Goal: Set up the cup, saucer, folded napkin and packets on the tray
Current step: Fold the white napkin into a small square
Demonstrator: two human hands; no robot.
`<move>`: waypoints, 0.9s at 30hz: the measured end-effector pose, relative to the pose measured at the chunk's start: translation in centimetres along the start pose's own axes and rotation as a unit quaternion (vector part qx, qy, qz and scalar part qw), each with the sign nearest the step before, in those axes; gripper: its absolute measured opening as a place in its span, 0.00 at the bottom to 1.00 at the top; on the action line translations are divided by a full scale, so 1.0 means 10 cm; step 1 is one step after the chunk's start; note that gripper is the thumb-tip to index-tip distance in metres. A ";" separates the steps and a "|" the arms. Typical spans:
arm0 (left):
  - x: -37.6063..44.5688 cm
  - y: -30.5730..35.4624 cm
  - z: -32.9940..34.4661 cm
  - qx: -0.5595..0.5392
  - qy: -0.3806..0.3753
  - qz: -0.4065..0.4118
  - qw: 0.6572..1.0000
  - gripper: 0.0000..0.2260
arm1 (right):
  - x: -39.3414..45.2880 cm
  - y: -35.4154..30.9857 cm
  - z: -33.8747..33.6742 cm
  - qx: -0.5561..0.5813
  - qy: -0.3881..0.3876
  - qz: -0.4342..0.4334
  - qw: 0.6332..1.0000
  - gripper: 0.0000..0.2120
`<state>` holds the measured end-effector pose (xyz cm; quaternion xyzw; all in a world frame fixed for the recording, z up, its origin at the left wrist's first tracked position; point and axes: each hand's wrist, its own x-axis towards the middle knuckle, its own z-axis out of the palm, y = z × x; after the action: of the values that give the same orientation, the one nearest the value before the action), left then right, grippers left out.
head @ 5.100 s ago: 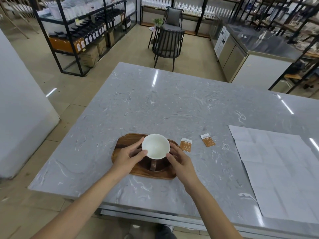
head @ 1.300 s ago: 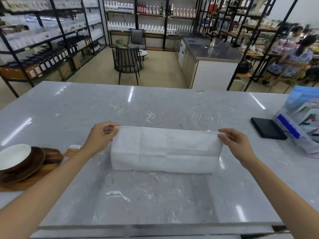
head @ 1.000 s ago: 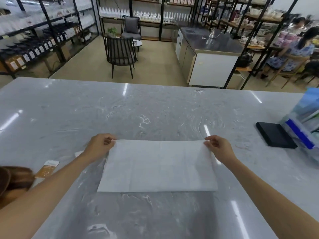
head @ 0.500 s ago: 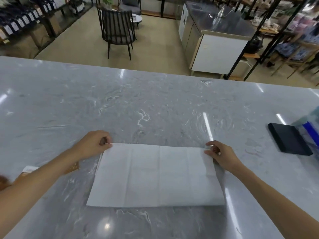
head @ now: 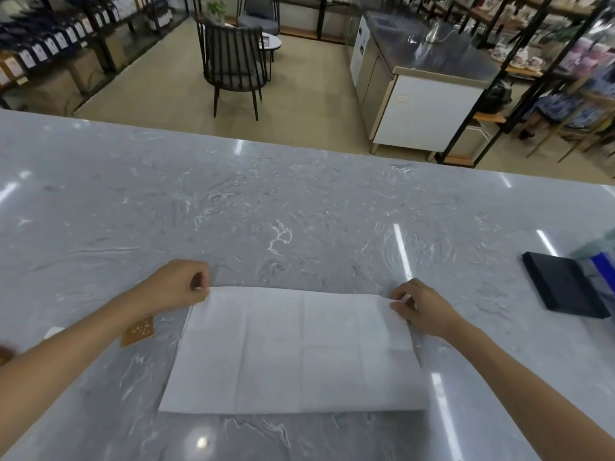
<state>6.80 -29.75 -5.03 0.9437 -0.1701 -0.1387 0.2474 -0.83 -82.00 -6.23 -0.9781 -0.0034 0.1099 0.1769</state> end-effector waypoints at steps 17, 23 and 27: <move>-0.52 0.27 -0.60 -0.253 0.107 -0.044 0.960 0.05 | -0.14 -0.32 -0.74 0.237 0.035 -0.053 0.970 0.08; -0.73 0.50 -0.99 -0.268 0.191 -0.008 0.944 0.09 | -0.27 -0.55 -1.18 0.260 0.128 -0.117 0.950 0.08; -0.84 0.66 -1.25 -0.229 0.223 0.006 0.948 0.08 | -0.36 -0.67 -1.43 0.278 0.182 -0.129 0.934 0.06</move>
<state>1.86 -26.67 10.33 0.8677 -0.0796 0.0415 0.4890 -1.09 -80.84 9.90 -0.8843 -0.0667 -0.0976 0.4518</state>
